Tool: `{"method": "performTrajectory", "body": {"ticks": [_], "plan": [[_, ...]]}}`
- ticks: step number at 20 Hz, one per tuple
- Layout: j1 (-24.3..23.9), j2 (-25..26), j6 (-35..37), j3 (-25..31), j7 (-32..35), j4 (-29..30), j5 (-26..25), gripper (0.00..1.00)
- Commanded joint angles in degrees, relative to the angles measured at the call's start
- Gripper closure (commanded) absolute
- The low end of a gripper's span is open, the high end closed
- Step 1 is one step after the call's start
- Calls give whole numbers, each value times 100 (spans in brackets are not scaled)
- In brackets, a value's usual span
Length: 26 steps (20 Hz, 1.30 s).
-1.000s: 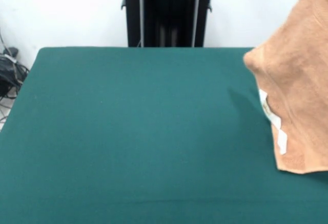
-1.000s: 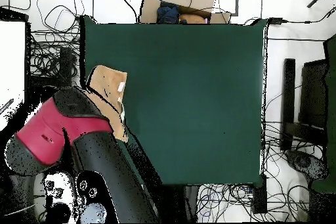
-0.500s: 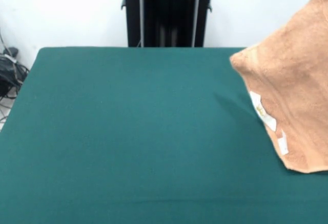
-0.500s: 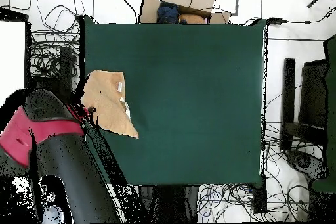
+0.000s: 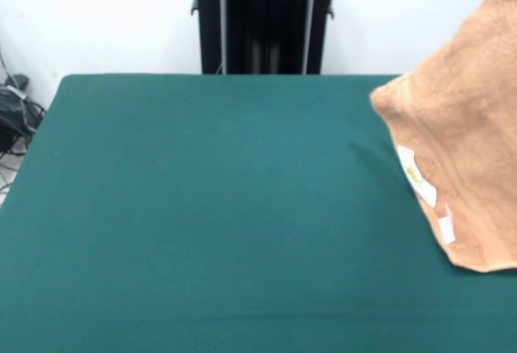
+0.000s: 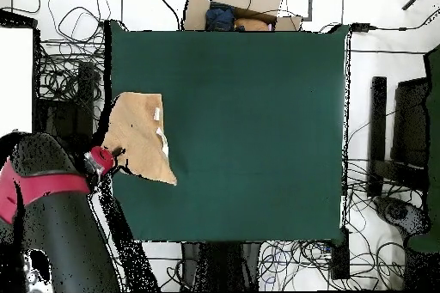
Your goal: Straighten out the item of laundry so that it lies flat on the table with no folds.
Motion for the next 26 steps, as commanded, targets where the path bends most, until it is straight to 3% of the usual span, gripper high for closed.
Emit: {"method": "performTrajectory", "body": {"ticks": [1, 6, 15, 26], "plan": [[410, -211, 3, -733, 2225, 343, -104, 100], [1085, -821, 56, -1115, 2672, 909, 202, 100], [1497, -1695, 205, -1429, 2109, 1439, 987, 100], [1926, -1817, 323, -1671, 2283, 1595, 831, 100]]}}
